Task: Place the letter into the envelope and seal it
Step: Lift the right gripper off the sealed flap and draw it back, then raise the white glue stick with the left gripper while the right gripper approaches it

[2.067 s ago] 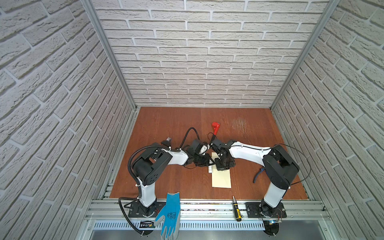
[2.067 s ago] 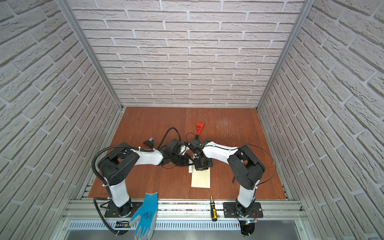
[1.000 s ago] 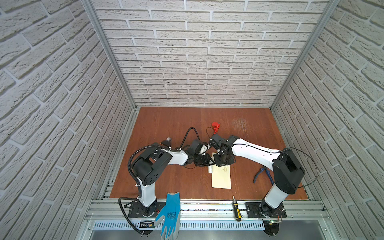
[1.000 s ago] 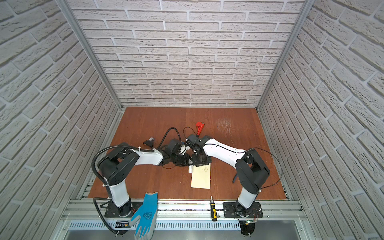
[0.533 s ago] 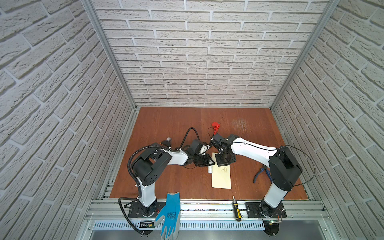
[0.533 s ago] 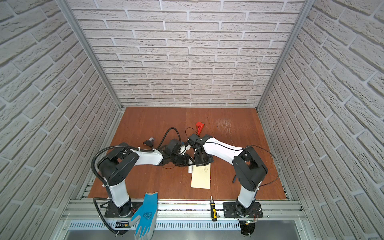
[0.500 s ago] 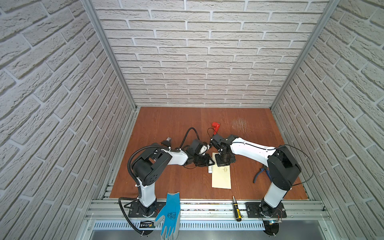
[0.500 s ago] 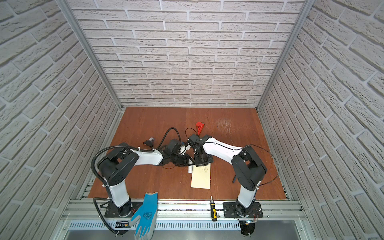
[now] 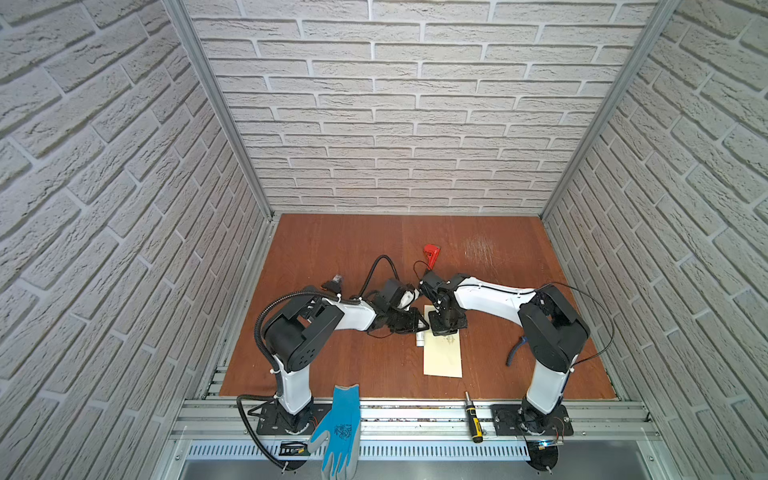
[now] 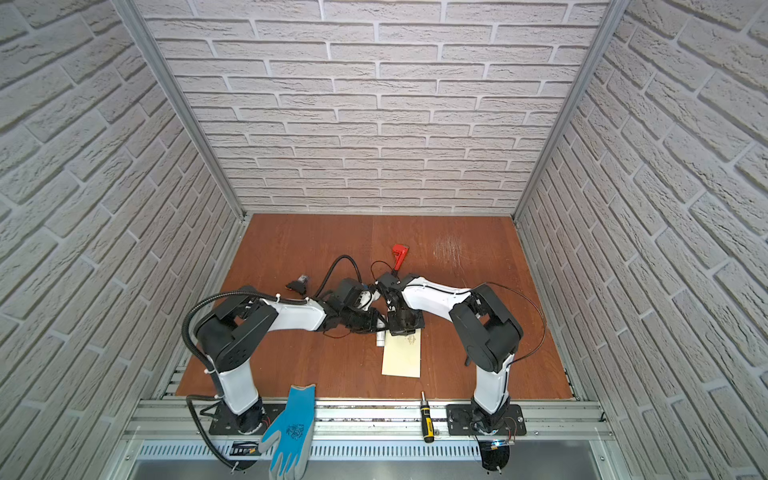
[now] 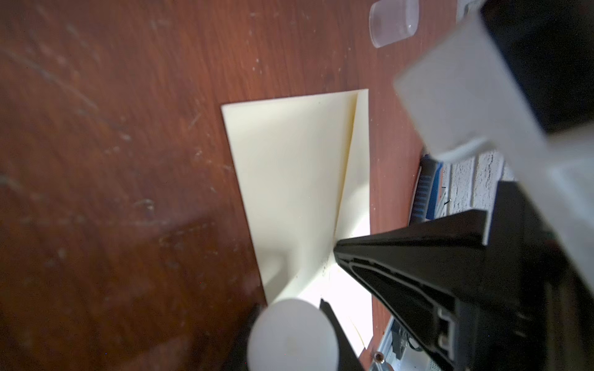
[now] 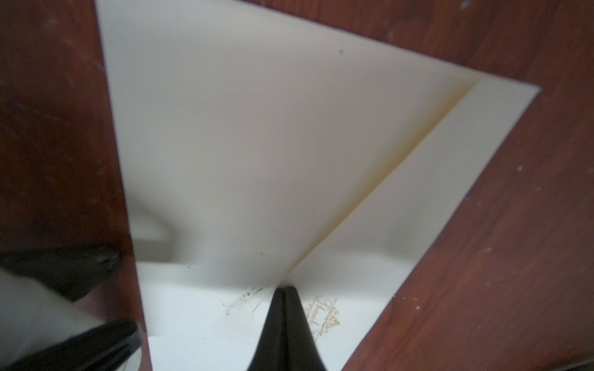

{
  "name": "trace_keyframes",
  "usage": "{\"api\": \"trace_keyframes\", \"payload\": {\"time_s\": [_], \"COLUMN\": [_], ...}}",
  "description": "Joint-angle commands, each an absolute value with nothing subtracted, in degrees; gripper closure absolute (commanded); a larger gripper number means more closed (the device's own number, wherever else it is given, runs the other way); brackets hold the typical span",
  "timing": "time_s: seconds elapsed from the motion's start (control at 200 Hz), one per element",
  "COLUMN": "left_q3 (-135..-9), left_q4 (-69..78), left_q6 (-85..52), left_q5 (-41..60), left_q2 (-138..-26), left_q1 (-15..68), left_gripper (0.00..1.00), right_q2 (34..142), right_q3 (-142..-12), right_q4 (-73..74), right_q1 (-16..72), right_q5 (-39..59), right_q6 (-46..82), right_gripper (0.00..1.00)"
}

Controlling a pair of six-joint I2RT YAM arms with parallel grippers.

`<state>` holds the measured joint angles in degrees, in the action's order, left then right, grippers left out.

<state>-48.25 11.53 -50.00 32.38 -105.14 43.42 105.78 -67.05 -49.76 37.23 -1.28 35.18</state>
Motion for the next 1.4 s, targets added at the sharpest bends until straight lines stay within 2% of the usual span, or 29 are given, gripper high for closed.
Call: {"api": "trace_keyframes", "payload": {"time_s": [0.0, 0.32, 0.52, 0.84, 1.105, 1.395], "left_q3": [-46.5, -46.7, -46.8, -47.3, -51.6, -55.2], "left_q4": [7.1, 7.2, 6.5, 5.5, 0.8, -5.8], "left_q6": [-49.2, -49.3, -49.0, -49.3, -47.6, -44.7], "left_q5": [30.4, 30.5, 30.5, 30.5, 29.2, 24.9], "left_q2": [-105.3, -105.6, -105.4, -103.3, -98.4, -87.5], "left_q1": [43.4, 43.4, 43.5, 43.4, 43.6, 44.6], "left_gripper": [1.00, 1.00, 1.00, 1.00, 1.00, 1.00], "right_q2": [109.4, 111.8, 109.7, 90.7, 74.9, 59.3], "right_q3": [-63.6, -61.3, -61.5, -70.8, -71.3, -58.6], "right_q4": [-44.9, -42.2, -42.1, -52.8, -56.0, -45.7], "right_q1": [37.1, 37.7, 37.9, 38.7, 38.9, 38.8], "right_q5": [0.8, 2.2, 2.6, -2.6, -6.7, -5.6], "right_q6": [35.7, 36.1, 35.9, 35.6, 33.5, 30.9], "right_gripper": [0.94, 0.85, 0.80, 0.53, 0.49, 0.51]}}
